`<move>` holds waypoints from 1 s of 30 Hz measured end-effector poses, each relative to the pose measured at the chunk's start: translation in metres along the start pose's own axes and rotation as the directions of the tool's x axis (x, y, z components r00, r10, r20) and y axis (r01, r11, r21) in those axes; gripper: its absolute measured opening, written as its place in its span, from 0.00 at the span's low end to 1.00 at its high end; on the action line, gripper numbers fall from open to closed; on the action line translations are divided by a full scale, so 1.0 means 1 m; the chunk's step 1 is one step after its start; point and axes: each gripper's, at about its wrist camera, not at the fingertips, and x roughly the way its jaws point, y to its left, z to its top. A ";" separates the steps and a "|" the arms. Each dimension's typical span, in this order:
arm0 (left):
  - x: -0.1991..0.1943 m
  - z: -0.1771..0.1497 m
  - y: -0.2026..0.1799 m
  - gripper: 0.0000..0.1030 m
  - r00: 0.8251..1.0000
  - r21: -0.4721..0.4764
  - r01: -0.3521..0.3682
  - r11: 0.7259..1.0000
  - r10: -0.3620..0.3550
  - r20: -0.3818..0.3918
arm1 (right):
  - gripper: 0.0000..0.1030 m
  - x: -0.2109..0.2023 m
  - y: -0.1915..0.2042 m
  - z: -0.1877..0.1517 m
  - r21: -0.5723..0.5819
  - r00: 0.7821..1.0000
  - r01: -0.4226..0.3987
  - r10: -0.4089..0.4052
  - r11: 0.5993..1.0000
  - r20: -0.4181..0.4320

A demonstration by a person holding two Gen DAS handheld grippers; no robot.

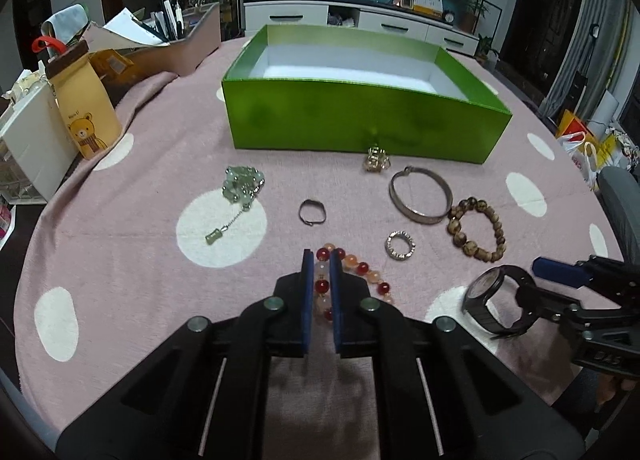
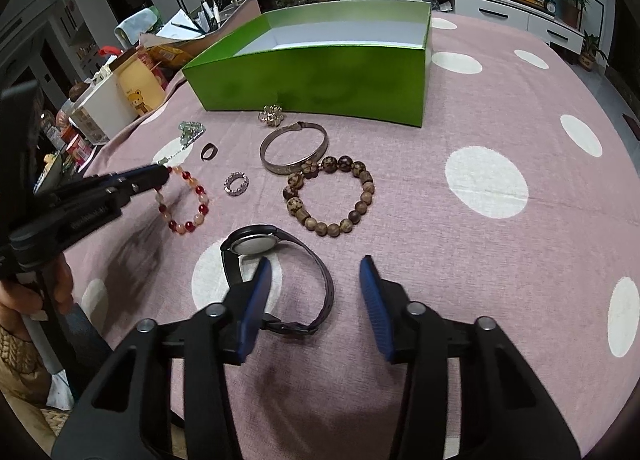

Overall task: Organize jewelry
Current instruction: 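Grasp the red-and-white bead bracelet with the left tool while the right tool grasps the black watch, then carry the bracelet and black watch into the green box and release both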

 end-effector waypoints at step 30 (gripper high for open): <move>-0.042 0.028 0.004 0.07 0.994 -0.005 0.054 0.999 -0.054 0.096 | 0.06 -0.025 -0.008 0.021 -0.001 0.989 0.072 -0.071 0.997 0.133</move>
